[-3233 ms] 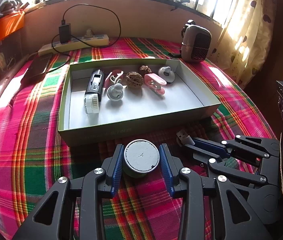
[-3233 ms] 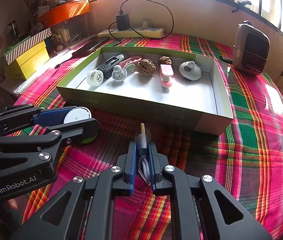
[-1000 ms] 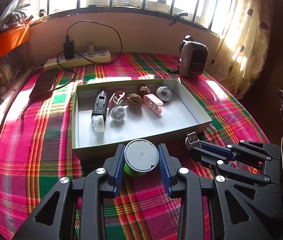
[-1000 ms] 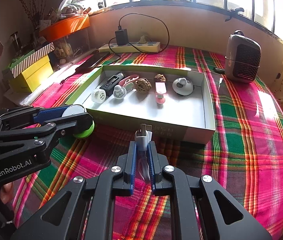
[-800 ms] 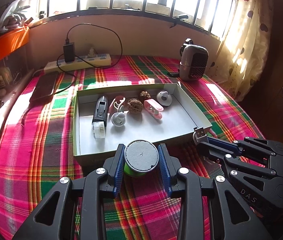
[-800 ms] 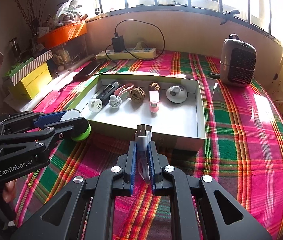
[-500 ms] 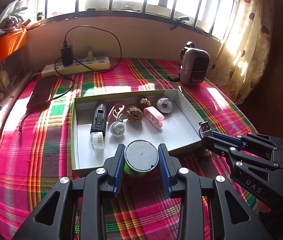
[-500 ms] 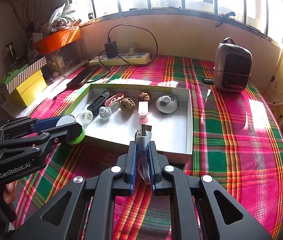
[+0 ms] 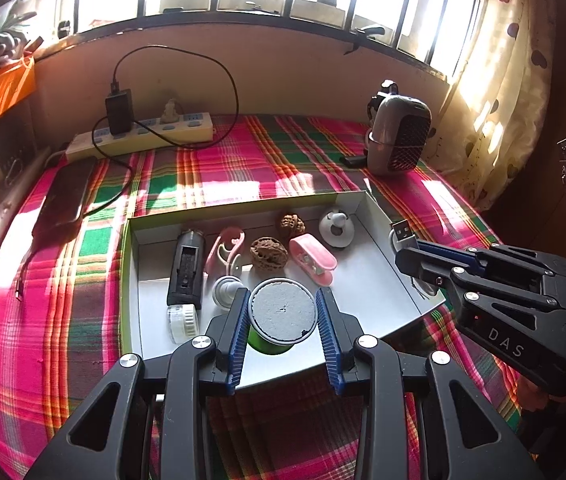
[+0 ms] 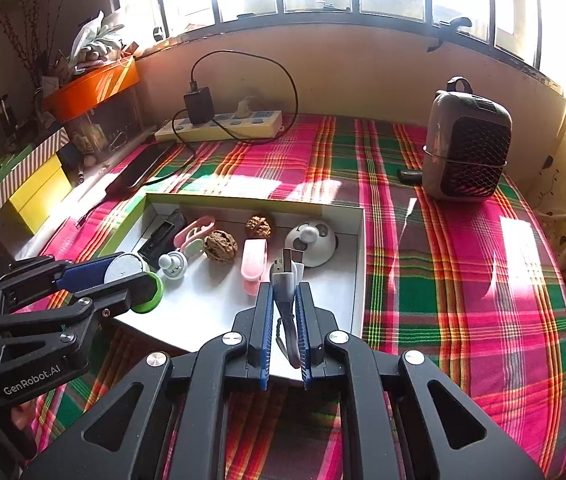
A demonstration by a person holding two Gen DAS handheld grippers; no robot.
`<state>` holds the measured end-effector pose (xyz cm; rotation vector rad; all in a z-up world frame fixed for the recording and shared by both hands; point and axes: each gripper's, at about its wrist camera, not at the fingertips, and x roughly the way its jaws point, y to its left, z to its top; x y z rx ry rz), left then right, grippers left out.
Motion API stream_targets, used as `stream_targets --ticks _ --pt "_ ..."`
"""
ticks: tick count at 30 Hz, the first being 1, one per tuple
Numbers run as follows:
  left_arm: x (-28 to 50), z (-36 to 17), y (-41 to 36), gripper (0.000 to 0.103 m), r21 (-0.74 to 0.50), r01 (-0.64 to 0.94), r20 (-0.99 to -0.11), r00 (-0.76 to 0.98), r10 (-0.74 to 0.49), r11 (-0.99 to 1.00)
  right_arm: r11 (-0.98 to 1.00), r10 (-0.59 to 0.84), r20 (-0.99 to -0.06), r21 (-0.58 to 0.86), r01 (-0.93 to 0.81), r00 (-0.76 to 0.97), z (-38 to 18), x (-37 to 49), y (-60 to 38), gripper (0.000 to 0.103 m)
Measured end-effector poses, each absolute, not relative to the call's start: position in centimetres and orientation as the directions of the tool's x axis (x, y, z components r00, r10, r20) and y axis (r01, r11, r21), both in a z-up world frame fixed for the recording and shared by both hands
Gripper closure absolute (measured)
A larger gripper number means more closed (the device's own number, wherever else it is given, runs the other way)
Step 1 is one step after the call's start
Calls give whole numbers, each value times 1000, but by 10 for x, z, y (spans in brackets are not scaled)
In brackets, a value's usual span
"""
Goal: Organize objects
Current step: 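Carry the cable in the right tool and the green puck in the left tool into the box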
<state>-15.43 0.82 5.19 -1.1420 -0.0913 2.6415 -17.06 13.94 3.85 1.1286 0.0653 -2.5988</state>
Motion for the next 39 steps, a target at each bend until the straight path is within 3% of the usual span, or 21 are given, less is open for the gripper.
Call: stream_targets --ticks 39 --pt "-197 18 19 72 -168 -220 -756 -597 269 -961 -951 -231 -798 66 301 -556 -7 -218 127 91"
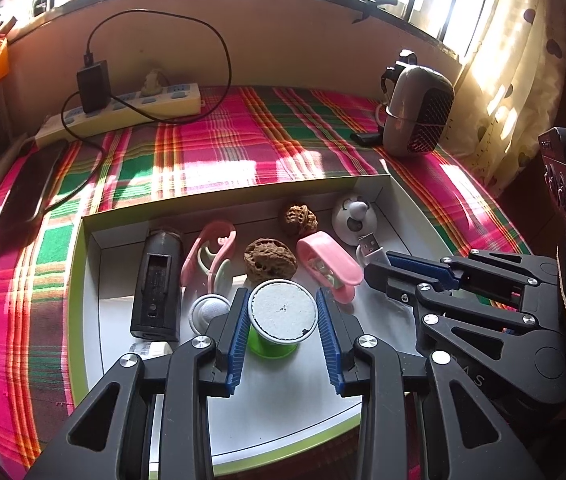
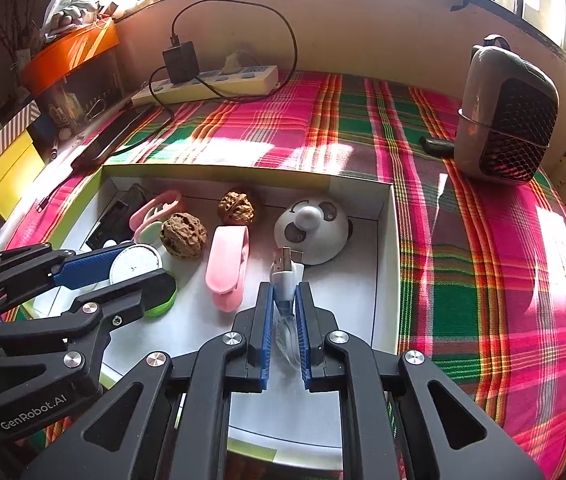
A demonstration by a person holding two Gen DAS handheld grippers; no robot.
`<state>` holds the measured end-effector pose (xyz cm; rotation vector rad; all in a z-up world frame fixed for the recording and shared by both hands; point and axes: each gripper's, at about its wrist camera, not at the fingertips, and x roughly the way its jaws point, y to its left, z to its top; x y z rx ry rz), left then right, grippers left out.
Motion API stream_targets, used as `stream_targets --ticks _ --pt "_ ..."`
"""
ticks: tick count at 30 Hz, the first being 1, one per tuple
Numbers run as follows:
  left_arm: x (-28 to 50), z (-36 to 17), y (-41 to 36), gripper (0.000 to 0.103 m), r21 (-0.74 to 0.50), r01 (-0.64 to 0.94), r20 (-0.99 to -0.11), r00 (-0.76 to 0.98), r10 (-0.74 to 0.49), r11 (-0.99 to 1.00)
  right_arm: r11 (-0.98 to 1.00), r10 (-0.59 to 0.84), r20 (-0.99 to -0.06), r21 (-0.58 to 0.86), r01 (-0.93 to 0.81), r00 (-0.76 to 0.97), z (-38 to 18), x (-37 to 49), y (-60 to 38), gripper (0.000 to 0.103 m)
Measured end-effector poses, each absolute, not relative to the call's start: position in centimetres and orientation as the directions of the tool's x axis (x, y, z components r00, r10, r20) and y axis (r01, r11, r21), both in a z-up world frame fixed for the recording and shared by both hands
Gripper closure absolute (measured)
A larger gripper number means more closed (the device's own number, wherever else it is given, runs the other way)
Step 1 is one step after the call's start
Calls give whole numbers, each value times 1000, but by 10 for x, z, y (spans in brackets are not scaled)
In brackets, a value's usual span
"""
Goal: Organize objects
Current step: 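Carry the cable in the right tool and the green puck in the left tool into the box, then open the right tool to release the cable while the left tool releases the green puck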
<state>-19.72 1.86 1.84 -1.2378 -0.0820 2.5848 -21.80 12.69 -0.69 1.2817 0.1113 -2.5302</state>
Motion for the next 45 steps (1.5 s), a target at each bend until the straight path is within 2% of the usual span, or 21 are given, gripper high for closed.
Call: stream_targets --ticks 25,28,45 --pt "-201 15 23 72 -157 -220 -770 -584 259 -963 -953 -237 -796 80 291 -557 -8 -217 127 91" --pt "-202 15 24 72 -157 -222 -769 -583 260 -962 -954 -238 -796 84 288 -556 -8 -217 128 87" --pt "-200 18 23 72 -156 -217 -764 -591 257 -964 -959 -229 -790 81 273 -569 -3 -214 130 84"
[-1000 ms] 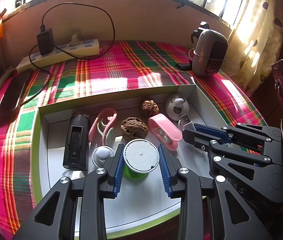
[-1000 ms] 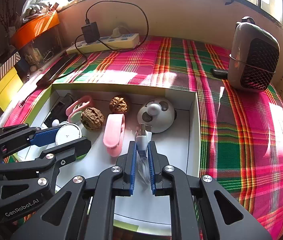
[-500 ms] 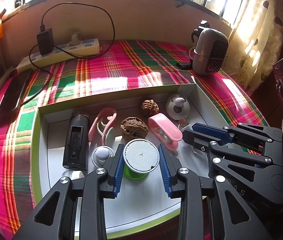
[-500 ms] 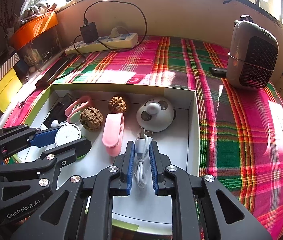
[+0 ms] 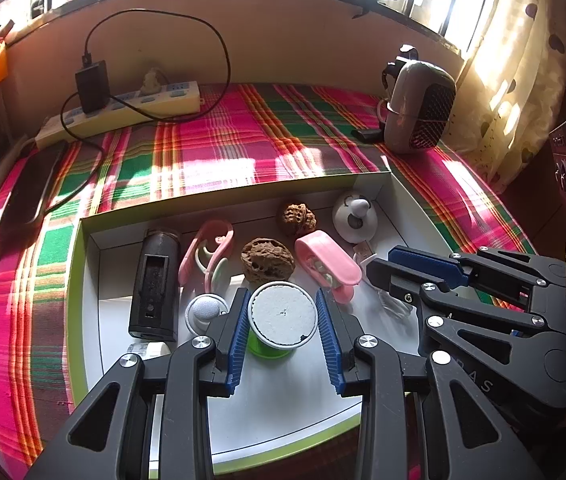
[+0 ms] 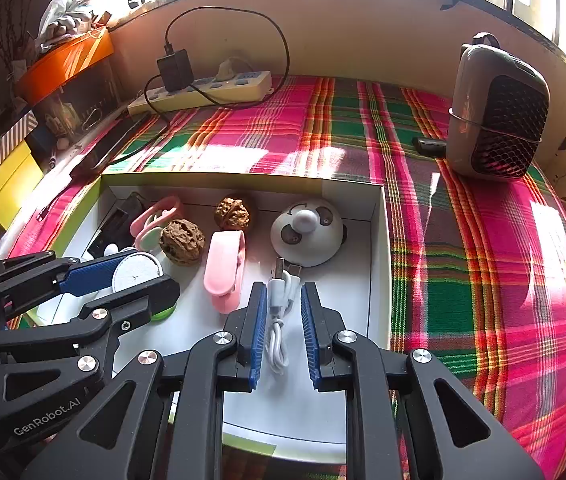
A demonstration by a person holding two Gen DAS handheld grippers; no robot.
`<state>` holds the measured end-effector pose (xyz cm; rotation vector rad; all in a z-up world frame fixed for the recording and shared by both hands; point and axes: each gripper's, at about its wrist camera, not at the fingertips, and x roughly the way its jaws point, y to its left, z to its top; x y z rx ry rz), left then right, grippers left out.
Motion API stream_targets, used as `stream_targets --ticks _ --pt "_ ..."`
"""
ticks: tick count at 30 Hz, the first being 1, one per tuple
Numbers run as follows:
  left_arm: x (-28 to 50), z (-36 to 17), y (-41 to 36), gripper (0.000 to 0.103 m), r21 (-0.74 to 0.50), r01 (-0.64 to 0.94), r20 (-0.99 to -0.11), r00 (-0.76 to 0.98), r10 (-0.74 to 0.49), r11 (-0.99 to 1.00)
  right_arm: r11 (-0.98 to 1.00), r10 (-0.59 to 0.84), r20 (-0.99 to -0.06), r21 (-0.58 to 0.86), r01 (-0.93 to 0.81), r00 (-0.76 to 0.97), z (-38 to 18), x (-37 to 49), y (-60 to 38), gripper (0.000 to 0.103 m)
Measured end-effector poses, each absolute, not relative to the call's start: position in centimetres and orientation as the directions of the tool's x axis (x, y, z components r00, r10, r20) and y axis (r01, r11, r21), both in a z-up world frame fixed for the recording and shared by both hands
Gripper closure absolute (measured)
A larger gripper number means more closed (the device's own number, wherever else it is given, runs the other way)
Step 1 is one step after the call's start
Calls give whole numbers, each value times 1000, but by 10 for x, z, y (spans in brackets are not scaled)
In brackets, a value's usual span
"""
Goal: Organize objects
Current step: 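Open the right tool to release the cable while the left tool releases the green puck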
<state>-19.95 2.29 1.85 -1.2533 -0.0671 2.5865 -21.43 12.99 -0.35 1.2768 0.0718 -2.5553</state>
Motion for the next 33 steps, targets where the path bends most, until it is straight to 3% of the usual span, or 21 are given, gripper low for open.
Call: stream_targets --ticks 2,6,33 --pt "-198 20 22 71 -156 -216 -763 -593 257 -964 -959 -229 -788 82 272 -572 -2 -213 130 83" --pt "-196 21 21 71 -155 -211 -762 -596 253 -965 -959 -231 -784 84 271 -576 0 -211 130 68" --pt "-145 54 13 71 -107 -162 -706 -682 190 -981 -962 -242 -723 94 255 -647 28 -163 131 68"
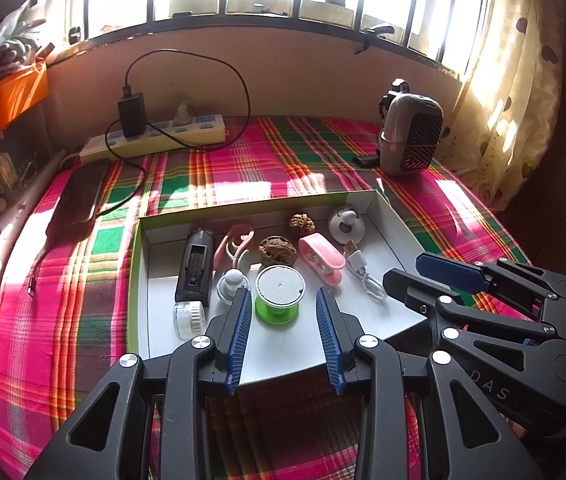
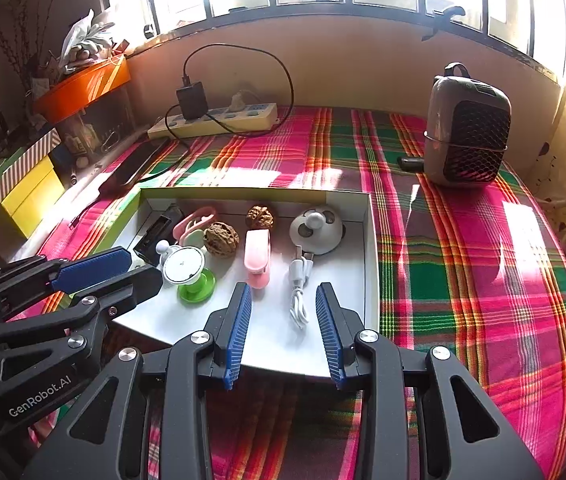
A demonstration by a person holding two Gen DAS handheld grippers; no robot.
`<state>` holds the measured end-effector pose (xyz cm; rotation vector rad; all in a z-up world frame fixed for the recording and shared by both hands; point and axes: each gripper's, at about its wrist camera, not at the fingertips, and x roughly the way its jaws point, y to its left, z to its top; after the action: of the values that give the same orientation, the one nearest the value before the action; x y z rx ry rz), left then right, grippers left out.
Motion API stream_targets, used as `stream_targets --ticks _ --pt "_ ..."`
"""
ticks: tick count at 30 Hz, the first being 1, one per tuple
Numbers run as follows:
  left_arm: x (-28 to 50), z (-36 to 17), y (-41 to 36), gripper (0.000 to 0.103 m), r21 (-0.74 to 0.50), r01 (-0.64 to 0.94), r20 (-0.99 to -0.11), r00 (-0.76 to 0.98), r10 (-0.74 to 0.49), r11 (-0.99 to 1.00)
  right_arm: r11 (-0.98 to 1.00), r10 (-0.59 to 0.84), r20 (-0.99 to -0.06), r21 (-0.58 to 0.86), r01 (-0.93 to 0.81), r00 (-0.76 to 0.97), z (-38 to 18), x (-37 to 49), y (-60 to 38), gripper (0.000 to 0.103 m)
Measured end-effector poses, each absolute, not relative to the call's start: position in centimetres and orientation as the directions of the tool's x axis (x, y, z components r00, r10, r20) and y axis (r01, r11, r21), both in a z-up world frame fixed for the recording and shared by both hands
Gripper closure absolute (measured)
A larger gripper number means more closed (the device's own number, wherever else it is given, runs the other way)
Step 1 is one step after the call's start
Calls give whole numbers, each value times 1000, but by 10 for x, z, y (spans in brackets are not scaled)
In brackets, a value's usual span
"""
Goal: Organize objects
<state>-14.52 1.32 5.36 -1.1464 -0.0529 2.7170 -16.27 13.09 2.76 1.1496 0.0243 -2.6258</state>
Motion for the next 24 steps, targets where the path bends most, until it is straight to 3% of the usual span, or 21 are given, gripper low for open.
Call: stream_targets --ticks 8,12,24 --pt "-120 55 8 71 -83 -120 -697 -703 144 -989 -960 -247 -707 87 266 -663 32 -139 126 66" --pt "-108 50 5 71 -73 -107 -703 -700 127 -992 -961 -243 -701 79 266 -670 32 -127 125 52" --pt "-85 23 -5 71 -61 -50 -746 -662 79 -997 -971 -200 -748 68 227 -633 9 -110 131 52"
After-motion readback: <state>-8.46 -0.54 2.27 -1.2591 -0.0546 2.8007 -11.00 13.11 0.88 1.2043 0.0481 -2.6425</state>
